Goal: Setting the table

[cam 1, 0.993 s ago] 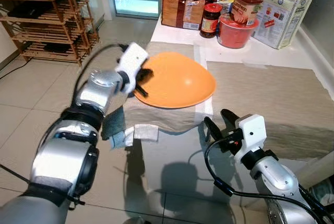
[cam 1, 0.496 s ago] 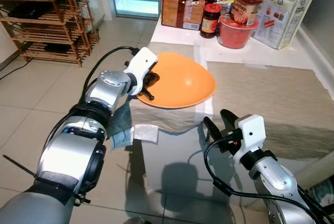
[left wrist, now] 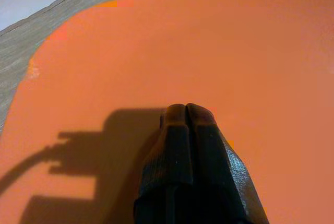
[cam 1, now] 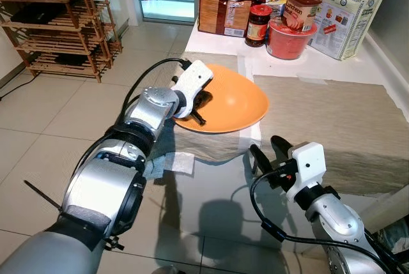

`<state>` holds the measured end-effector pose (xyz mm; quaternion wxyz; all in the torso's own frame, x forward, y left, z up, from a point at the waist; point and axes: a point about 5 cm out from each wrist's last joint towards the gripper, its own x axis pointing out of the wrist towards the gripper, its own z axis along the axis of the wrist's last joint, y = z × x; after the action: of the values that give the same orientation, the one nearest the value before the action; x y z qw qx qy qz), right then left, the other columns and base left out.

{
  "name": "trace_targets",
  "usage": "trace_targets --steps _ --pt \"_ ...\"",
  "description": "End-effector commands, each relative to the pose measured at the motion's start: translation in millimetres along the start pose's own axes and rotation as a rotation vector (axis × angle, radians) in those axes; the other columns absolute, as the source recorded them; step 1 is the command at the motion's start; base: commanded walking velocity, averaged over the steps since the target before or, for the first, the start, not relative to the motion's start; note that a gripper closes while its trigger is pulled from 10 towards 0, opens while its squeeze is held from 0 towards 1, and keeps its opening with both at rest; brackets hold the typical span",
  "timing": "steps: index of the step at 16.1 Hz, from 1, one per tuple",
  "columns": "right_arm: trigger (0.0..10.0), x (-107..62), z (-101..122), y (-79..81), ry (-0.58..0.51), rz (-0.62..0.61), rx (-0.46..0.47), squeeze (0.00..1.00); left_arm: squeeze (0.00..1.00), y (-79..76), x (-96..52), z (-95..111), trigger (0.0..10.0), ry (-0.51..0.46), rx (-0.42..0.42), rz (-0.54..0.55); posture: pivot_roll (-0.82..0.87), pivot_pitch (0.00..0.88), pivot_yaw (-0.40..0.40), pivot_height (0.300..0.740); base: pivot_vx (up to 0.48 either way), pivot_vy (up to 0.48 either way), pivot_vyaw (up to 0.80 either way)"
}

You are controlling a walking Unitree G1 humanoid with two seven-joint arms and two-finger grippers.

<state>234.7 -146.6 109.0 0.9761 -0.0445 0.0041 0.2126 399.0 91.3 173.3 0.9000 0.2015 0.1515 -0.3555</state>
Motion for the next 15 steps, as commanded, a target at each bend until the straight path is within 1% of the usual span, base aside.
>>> trace_targets --steps 1,3,5,6,8,10,12,14,15 --pt "10.0 -1.6 2 0.1 -0.013 -0.005 -0.008 0.00 0.00 -3.0 3.0 5 10.0 0.003 0.020 -0.006 -0.03 0.000 0.031 0.740 0.000 0.000 0.00" --pt "10.0 -1.5 3 -0.1 -0.016 -0.007 -0.010 0.00 0.00 0.9 1.8 13 10.0 -0.029 0.009 0.016 -0.03 0.000 0.032 0.740 0.000 0.000 0.00" --pt "10.0 -1.6 4 0.2 -0.018 -0.008 -0.009 0.00 0.00 10.2 -4.1 22 10.0 -0.066 0.004 0.037 -0.03 0.000 0.030 0.740 0.000 0.000 0.00" --pt "10.0 -1.7 3 0.8 -0.017 -0.005 -0.009 0.00 0.00 19.1 -10.5 24 10.0 -0.079 0.005 0.056 -0.02 0.000 0.028 0.740 0.000 0.000 0.00" --pt "10.0 -0.5 3 0.1 -0.017 -0.001 -0.010 0.00 0.00 34.9 -23.3 24 10.0 -0.090 0.037 0.093 -0.01 0.000 0.025 0.740 0.000 0.000 0.00" --pt "10.0 1.6 3 2.0 -0.018 0.007 -0.008 0.00 0.00 35.3 -24.0 21 10.0 -0.081 0.044 0.089 0.00 0.000 0.022 0.740 0.000 0.000 0.00" --pt "10.0 3.4 3 2.7 -0.021 0.010 -0.007 0.00 0.00 31.4 -21.3 17 10.0 -0.068 0.053 0.078 0.00 0.000 0.022 0.740 0.000 0.000 0.00" --pt "10.0 5.2 6 3.0 -0.038 -0.004 -0.002 0.00 0.00 22.3 -15.4 7 10.0 -0.047 0.064 0.064 -0.01 0.000 0.023 0.740 0.000 0.000 0.00" --pt "10.0 4.2 9 2.2 -0.046 -0.007 0.002 0.00 0.00 15.9 -11.5 -2 10.0 -0.032 0.059 0.058 -0.01 0.000 0.022 0.740 0.000 0.000 0.00"
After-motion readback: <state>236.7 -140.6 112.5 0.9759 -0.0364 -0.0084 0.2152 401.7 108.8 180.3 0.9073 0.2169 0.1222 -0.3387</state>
